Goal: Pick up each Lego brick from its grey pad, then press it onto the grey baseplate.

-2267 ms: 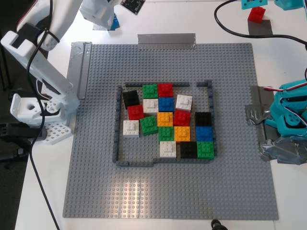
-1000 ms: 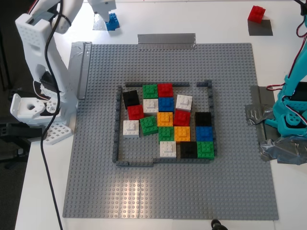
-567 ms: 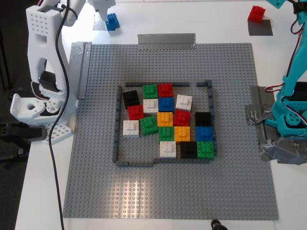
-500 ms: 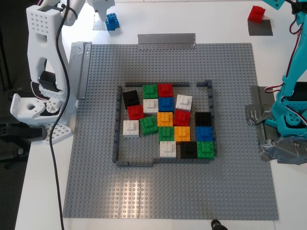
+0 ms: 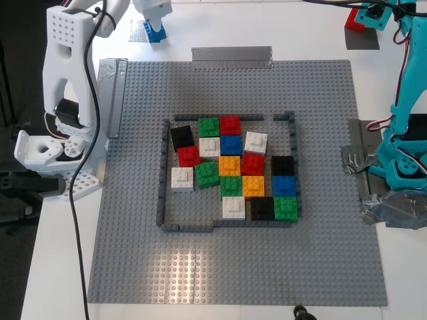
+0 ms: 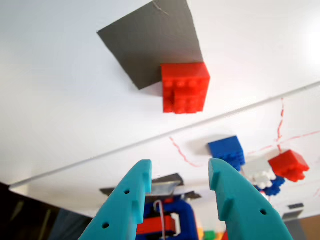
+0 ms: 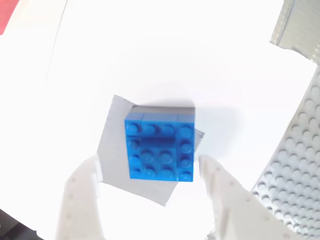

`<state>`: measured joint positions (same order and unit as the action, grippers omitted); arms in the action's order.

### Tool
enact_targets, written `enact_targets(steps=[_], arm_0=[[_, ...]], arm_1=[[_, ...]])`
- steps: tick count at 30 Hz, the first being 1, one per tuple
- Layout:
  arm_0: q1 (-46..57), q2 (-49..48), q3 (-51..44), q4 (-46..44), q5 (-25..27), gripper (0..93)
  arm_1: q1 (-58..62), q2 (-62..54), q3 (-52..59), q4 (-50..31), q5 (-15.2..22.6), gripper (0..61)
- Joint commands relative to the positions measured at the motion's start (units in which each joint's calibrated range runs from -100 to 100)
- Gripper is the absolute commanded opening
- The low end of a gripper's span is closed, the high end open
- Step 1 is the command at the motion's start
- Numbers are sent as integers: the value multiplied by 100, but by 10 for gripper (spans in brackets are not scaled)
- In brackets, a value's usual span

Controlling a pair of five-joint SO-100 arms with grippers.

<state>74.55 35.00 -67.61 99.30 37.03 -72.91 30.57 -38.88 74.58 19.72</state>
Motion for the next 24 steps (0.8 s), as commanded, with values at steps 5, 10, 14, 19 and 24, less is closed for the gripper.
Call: enact_targets(steps=[5, 10, 14, 19, 24], arm_0=[[-37, 166, -25, 70, 280, 141], [-30, 329, -106, 70, 407, 161], [-23, 363, -16, -150, 402, 162], [-15, 526, -25, -809, 363, 161], [35, 715, -25, -842, 358, 159]], arm_1=[[-54, -44, -198, -289, -40, 249], [-54, 76, -171, -338, -64, 249], [-76, 85, -162, -363, -64, 248], [-90, 76, -234, -338, -60, 248], [-90, 7, -351, -224, -64, 248]])
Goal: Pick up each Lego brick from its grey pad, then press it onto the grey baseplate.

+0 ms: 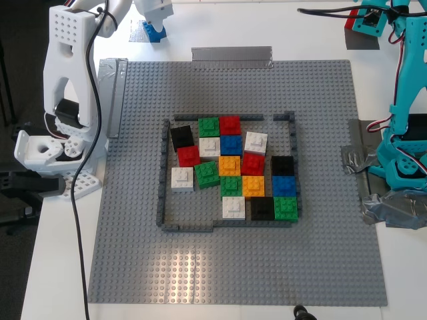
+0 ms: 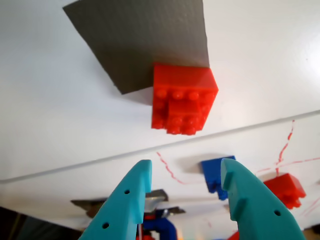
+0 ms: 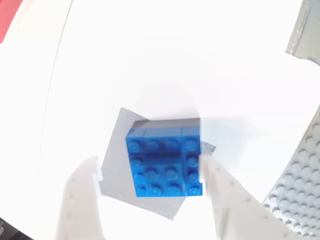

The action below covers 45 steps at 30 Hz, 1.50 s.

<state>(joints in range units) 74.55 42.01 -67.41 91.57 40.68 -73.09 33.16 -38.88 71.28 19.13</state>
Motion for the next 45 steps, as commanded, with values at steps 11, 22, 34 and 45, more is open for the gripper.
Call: enact_targets(steps=[11, 22, 34, 45], arm_0=[[35, 219, -35, -125, -12, 156], [35, 314, -53, -157, -12, 155], [28, 331, 10, -475, -134, 155], [35, 322, 308, -540, -144, 137]], arm_1=[[-79, -363, -514, 244, 19, 240], [-94, -303, -604, 179, 14, 235], [-152, -149, -595, 16, 9, 230], [-181, -20, -478, -90, -1, 225]])
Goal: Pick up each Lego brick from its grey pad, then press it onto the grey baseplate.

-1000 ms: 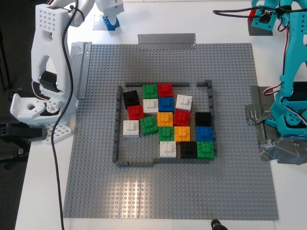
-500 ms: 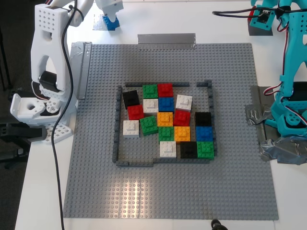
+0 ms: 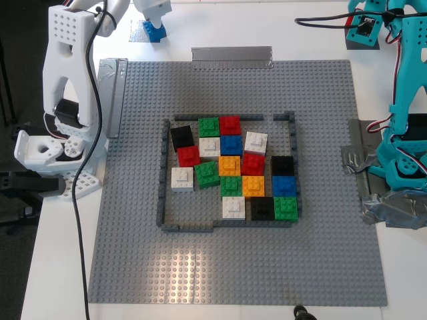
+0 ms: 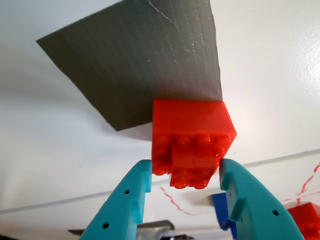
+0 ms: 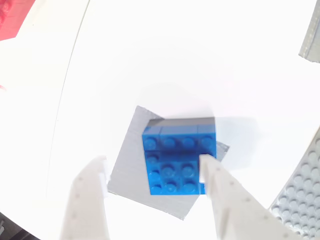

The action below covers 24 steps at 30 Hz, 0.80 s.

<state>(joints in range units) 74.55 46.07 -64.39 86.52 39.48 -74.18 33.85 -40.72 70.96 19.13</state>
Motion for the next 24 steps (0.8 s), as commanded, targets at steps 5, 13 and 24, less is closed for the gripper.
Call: enact_targets(steps=[5, 13, 24], arm_0=[[35, -83, -12, -44, -24, 72], [35, -83, -58, -52, -156, 48], [-8, -1156, -121, 70, -976, 0]], arm_1=[[-115, -106, -285, 32, 53, 215], [-115, -183, -222, 154, 102, 116], [-152, -201, -105, 333, 180, 49]])
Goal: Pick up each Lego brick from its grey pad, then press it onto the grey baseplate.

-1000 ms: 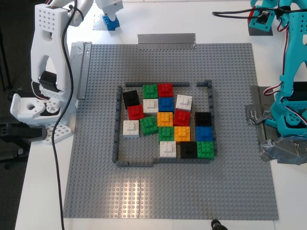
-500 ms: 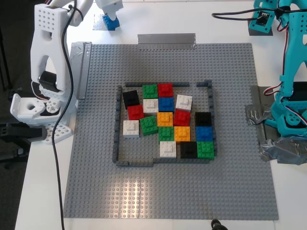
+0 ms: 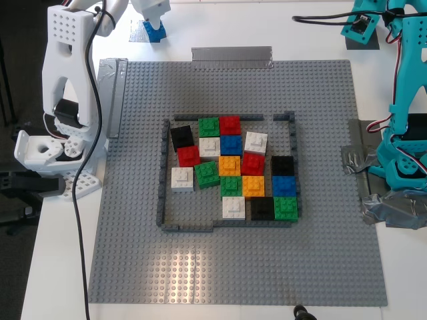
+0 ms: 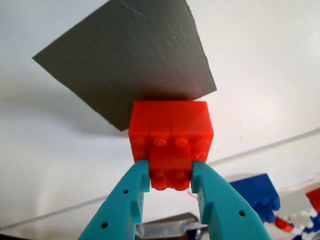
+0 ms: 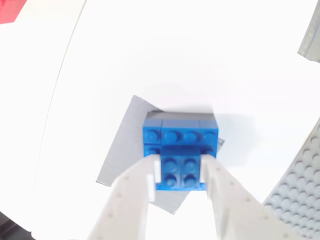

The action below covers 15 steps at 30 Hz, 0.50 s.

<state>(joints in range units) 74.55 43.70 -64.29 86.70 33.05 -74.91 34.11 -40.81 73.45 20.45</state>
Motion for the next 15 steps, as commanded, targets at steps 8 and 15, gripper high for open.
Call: enact_targets(steps=[8, 15], arm_0=[[-523, -2447, 185, 1330, -773, 0], [-1437, -3829, 2109, 1330, -768, 0]], arm_1=[[-86, -510, -348, 287, -133, 3], [131, -1463, -203, 556, -475, 3]])
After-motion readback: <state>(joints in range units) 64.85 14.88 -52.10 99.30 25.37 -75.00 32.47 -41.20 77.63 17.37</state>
